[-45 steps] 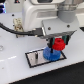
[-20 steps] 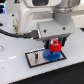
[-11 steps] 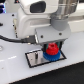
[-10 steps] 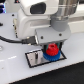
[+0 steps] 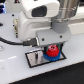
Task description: Insert the blue gear onto the right peg, followed by the red gear
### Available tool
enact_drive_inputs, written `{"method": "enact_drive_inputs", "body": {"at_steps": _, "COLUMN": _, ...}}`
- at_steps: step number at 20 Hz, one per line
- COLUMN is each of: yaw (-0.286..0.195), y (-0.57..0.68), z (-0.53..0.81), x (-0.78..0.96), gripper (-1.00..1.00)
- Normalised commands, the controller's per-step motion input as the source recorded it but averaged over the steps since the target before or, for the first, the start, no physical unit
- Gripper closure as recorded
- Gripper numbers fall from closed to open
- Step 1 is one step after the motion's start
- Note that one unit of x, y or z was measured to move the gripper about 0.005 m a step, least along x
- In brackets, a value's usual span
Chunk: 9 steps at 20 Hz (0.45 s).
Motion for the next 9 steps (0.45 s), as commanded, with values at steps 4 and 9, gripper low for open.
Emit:
{"method": "enact_drive_inputs", "body": {"at_steps": 4, "yaw": 0.0, "y": 0.15, "z": 0.53, "x": -0.01, "gripper": -1.0}}
{"method": "enact_drive_inputs", "body": {"at_steps": 9, "yaw": 0.0, "y": 0.09, "z": 0.36, "x": -0.01, "gripper": -1.0}}
